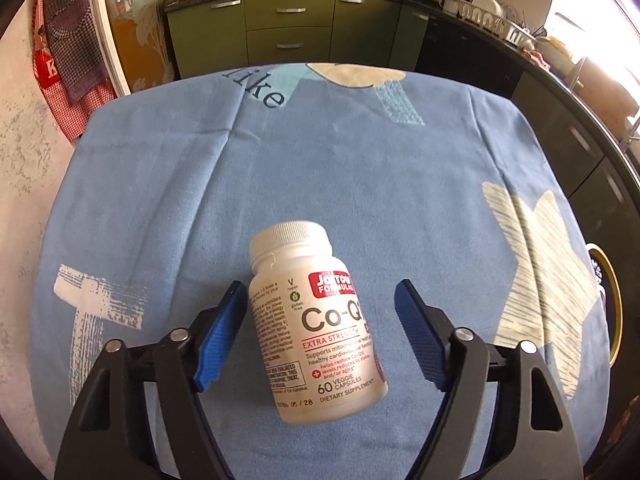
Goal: Collect trash
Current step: 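Grasp the white supplement bottle with the left gripper, then carry the supplement bottle with the left gripper over the bin and release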
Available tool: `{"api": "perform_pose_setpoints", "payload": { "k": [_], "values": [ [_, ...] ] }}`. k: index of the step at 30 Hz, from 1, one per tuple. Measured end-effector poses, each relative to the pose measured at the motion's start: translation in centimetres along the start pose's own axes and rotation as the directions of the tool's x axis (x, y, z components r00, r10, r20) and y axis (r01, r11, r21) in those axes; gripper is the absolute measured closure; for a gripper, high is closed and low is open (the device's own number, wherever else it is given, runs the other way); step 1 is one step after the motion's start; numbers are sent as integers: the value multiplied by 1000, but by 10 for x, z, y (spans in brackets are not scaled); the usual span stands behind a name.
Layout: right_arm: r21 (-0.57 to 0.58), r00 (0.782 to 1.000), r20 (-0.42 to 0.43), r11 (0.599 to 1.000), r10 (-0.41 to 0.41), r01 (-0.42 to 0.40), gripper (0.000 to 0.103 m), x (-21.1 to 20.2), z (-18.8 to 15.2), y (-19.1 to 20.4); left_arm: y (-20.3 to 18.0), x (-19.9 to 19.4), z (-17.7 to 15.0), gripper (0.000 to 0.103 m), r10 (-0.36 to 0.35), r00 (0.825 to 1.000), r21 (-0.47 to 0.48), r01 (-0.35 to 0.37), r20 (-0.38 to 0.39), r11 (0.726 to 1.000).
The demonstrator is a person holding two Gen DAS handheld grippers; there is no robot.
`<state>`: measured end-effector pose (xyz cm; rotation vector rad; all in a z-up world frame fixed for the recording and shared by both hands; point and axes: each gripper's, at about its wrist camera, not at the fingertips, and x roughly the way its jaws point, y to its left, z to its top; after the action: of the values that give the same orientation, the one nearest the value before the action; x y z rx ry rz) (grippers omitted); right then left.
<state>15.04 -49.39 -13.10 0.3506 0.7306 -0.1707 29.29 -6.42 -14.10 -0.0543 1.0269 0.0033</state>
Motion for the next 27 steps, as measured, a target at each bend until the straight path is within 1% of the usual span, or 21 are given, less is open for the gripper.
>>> {"api": "perform_pose_setpoints", "payload": {
  "k": [2,6,8,13,17,21,25,27],
  "values": [
    [9,1000,-2,1000,2,-2,30,1,0,-3,-1,3,-2,37,8,1000,2,-8,-11,1000],
    [17,1000,-6,1000,6,-6,30,4,1,-7,-3,3,-2,44,30,1000,15,-30,-4,999],
    [18,1000,-8,1000,8,-7,30,4,0,-7,-3,3,-3,49,41,999,26,-41,-1,999],
    [18,1000,-8,1000,11,-11,30,5,0,-7,-5,0,-6,51,36,999,52,-36,2,998],
    [19,1000,-7,1000,13,-13,30,3,-1,-7,-10,-7,-15,52,-5,1000,77,6,-3,997],
    [22,1000,2,1000,11,-11,30,0,0,-8,-28,-24,-24,56,-50,999,134,48,12,990],
    [34,1000,11,999,9,-9,30,-3,2,-13,-54,-49,-32,56,-107,994,208,98,36,973],
    [38,1000,14,999,6,-7,30,-5,2,-15,-70,-62,-36,56,-144,988,243,129,47,961]
  ]
}}
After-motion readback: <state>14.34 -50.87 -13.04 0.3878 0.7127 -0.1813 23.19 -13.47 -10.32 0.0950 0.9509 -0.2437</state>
